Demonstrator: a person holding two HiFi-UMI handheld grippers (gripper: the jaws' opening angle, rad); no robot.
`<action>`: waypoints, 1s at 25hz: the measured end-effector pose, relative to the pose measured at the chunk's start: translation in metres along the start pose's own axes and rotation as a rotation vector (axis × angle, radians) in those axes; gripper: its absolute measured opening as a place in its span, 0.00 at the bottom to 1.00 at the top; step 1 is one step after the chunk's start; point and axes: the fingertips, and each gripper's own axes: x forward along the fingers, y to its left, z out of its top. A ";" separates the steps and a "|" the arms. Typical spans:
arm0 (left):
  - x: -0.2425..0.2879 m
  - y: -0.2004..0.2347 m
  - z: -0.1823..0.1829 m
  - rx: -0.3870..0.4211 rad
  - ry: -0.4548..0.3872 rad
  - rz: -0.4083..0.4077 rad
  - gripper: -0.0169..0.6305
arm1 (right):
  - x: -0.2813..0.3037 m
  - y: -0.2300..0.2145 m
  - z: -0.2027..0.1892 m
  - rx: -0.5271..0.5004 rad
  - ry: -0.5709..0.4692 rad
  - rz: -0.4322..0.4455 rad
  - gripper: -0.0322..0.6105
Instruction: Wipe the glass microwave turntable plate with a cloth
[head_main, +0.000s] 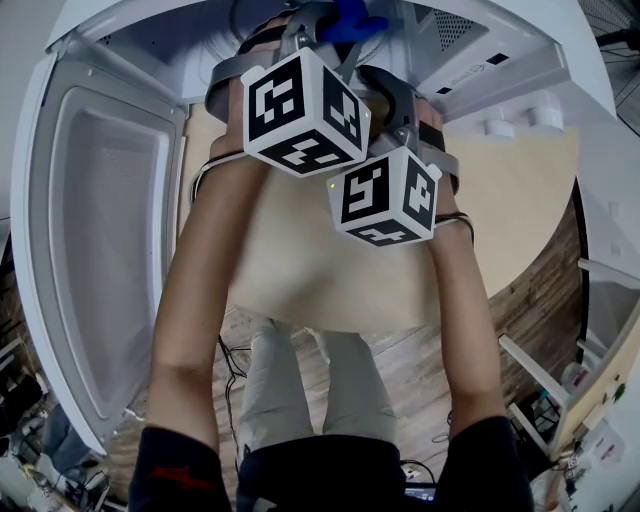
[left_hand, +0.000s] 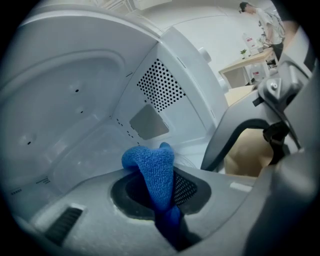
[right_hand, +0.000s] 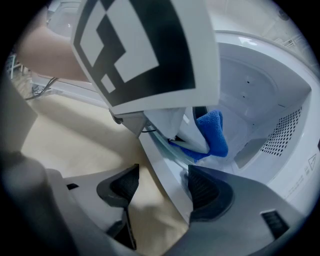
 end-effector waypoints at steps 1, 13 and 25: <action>0.000 0.000 0.000 0.000 -0.001 0.000 0.11 | 0.000 0.000 0.000 0.000 0.000 0.000 0.50; -0.003 0.002 -0.005 0.022 0.000 0.030 0.11 | 0.000 0.000 0.000 -0.001 -0.002 0.003 0.50; -0.014 0.020 -0.028 -0.009 0.013 0.084 0.11 | 0.000 0.000 0.000 -0.001 -0.002 0.002 0.50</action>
